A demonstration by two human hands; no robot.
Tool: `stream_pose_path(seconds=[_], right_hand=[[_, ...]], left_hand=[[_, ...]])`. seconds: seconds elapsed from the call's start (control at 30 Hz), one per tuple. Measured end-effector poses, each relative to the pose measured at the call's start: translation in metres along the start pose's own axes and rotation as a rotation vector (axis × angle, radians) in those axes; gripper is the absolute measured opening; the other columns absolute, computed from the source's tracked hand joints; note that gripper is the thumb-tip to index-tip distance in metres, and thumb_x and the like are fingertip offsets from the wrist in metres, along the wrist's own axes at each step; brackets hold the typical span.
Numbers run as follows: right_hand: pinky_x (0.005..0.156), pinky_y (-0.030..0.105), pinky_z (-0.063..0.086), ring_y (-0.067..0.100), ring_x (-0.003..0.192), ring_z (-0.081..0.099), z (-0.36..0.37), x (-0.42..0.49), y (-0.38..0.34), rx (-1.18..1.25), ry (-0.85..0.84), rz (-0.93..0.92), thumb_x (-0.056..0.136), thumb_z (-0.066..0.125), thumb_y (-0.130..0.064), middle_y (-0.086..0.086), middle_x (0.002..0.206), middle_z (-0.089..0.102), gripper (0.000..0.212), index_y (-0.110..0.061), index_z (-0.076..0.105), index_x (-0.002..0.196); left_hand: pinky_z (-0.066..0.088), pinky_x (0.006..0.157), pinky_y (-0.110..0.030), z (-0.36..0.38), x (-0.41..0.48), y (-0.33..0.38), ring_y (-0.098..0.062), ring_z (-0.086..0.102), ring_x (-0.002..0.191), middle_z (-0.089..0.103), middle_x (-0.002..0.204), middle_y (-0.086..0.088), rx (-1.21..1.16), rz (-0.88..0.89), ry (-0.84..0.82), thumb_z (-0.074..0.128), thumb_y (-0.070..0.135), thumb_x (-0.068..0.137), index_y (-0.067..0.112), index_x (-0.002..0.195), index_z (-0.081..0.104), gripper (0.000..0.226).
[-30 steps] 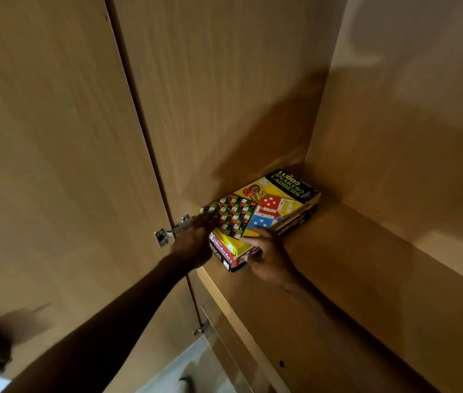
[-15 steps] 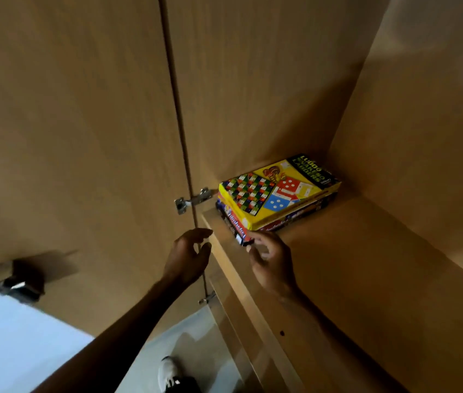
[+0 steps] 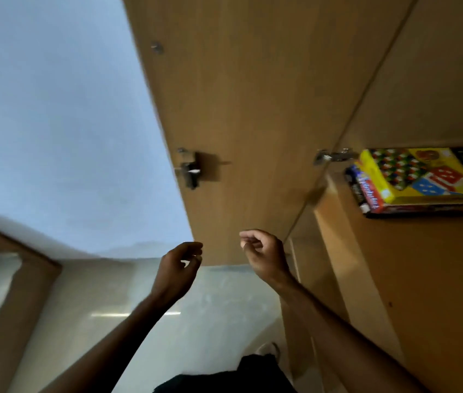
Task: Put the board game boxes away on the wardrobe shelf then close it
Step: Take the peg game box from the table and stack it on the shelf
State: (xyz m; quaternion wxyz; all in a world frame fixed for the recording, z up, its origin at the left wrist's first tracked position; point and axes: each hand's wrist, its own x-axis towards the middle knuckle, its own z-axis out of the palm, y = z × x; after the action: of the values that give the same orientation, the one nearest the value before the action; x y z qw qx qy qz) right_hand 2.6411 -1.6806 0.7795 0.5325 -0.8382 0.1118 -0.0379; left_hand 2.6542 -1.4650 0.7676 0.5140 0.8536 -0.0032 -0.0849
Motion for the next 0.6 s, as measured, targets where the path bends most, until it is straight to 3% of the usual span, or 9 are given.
stream_pose_path(seconds=[0.27,0.6], right_hand=[[0.072,0.009,0.049,-0.003,0.082,0.065,0.202,-0.065,-0.083,-0.006,-0.361,-0.116,0.086,0.064,-0.015,-0.014,0.088,0.072,0.015,-0.019,0.073,0.097],[0.074,0.006,0.049,-0.001,0.083,0.065,0.412,-0.133,-0.179,-0.093,-0.867,-0.302,0.087,0.066,-0.016,-0.009,0.090,0.070,0.016,-0.016,0.072,0.102]], left_hand=[[0.056,0.083,-0.032,-0.183,-0.105,-0.116,-0.003,0.067,0.093,0.072,0.099,0.012,-0.062,-0.186,0.325,0.063,0.011,0.090,0.028,0.107,0.069,0.024],[0.054,0.078,-0.025,-0.326,-0.225,-0.208,0.000,0.064,0.095,0.070,0.100,0.014,-0.118,-0.383,0.840,0.065,0.012,0.090,0.024,0.108,0.070,0.023]])
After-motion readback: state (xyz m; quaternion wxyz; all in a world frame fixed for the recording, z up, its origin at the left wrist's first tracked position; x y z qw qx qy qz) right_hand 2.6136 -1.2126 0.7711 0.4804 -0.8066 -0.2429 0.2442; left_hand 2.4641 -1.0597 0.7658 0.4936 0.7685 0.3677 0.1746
